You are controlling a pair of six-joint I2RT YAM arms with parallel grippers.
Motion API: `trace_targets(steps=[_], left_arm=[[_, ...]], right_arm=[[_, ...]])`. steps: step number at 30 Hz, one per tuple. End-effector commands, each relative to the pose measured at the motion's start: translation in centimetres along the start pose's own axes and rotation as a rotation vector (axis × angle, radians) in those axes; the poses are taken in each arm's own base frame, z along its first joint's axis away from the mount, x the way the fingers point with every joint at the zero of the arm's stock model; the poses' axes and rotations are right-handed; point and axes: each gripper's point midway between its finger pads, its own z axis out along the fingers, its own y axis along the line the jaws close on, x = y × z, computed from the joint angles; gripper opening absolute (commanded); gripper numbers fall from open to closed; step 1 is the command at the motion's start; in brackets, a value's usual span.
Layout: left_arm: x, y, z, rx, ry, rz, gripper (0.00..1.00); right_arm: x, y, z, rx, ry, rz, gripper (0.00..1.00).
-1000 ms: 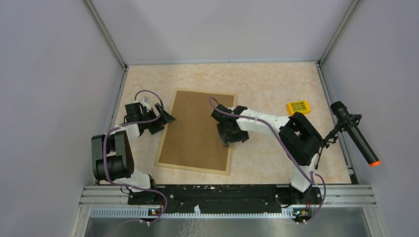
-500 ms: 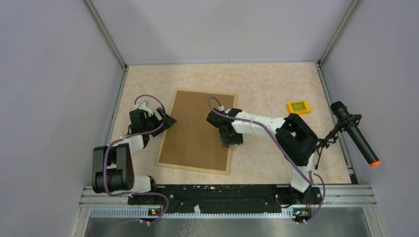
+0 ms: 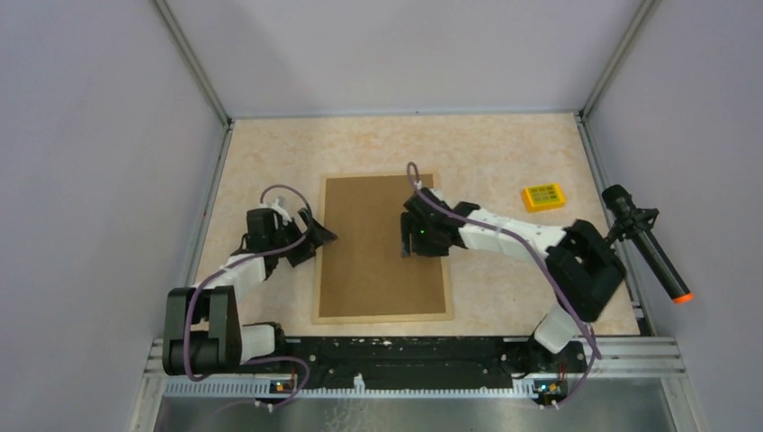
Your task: Put the photo into the frame
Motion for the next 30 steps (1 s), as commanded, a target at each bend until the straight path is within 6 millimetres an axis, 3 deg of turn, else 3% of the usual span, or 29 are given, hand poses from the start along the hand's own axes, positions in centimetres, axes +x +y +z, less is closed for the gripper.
trace_targets(steps=[1,3,5,8,12,15,18,22,30], left_arm=[[5.3,-3.7,-1.7,0.153,0.258,-0.098,0.97],[5.3,-3.6,-1.8,0.151,0.255,-0.096,0.98],[5.3,-3.4,-1.9,0.140,0.253,-0.096,0.98],[4.9,-3.3,-2.1,0.122,0.247,-0.090,0.99],[4.6,-3.7,-2.5,0.136,0.242,-0.053,0.99],[4.9,-3.9,-3.0,0.150,0.247,-0.033,0.99],[5.6,-3.7,-3.2,0.150,0.259,-0.044,0.99],[6.6,-3.4,-3.0,0.154,0.272,-0.075,0.98],[7.8,-2.7,-2.6,0.145,0.292,-0.132,0.98]], right_arm=[[-6.9,7.9,-8.0,-0.746,-0.208,0.185,0.68],[-7.4,6.6,-8.9,-0.808,-0.238,0.213,0.71],[-7.5,5.0,-8.8,-0.730,-0.242,0.188,0.73],[-5.7,1.8,-7.8,-0.553,-0.196,0.118,0.76],[-1.8,-3.1,-6.9,-0.411,-0.058,0.119,0.74],[1.8,-4.9,-7.5,-0.432,-0.006,0.152,0.71],[5.3,-5.1,-7.6,-0.482,0.067,0.201,0.67],[8.2,-5.4,-6.4,-0.501,0.120,0.226,0.63],[8.7,-5.8,-5.1,-0.487,0.105,0.237,0.58]])
